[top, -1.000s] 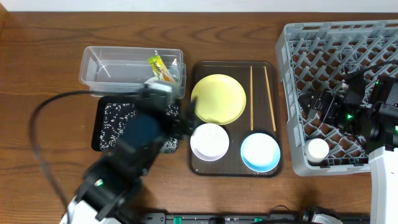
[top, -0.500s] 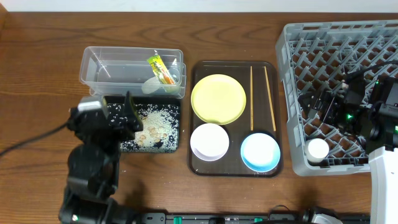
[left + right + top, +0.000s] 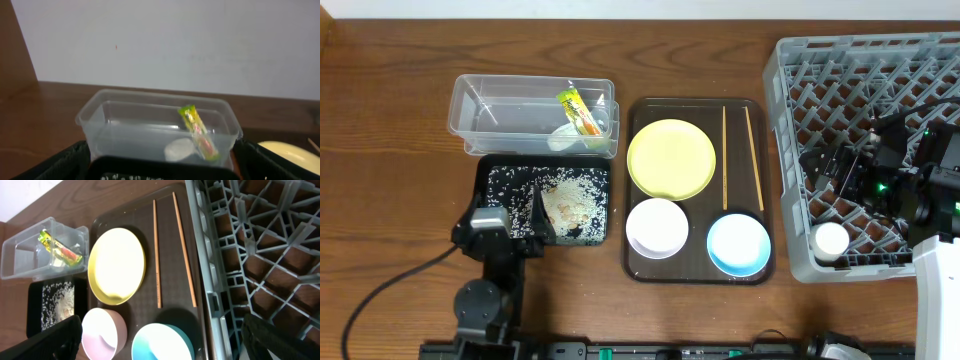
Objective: Sort waste into correct bins and load items into the dishwasher rack
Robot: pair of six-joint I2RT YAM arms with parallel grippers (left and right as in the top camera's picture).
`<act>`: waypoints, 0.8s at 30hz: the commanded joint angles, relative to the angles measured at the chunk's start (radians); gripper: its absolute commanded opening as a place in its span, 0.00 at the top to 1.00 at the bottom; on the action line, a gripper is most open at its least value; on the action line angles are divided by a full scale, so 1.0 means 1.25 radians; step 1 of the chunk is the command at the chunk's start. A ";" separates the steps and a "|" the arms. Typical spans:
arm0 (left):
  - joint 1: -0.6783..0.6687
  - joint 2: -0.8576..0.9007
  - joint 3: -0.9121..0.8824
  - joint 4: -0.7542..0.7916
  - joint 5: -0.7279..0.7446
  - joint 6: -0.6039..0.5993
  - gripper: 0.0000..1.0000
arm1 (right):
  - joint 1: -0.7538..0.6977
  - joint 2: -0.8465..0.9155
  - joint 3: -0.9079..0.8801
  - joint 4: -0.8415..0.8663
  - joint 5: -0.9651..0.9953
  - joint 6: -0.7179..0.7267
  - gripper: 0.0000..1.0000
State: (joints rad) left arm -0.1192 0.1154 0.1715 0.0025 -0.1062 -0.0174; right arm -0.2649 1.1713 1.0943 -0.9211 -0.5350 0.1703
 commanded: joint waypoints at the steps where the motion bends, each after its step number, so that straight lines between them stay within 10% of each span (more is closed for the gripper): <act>1: 0.004 -0.053 -0.042 0.005 0.011 0.017 0.06 | 0.008 -0.001 0.010 0.001 -0.009 -0.015 0.01; 24: 0.004 -0.087 -0.134 -0.053 0.011 0.016 0.06 | 0.008 -0.001 0.010 0.001 -0.009 -0.015 0.01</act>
State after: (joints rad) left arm -0.1192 0.0120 0.0132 -0.0074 -0.0906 -0.0170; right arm -0.2649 1.1713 1.0943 -0.9215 -0.5350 0.1703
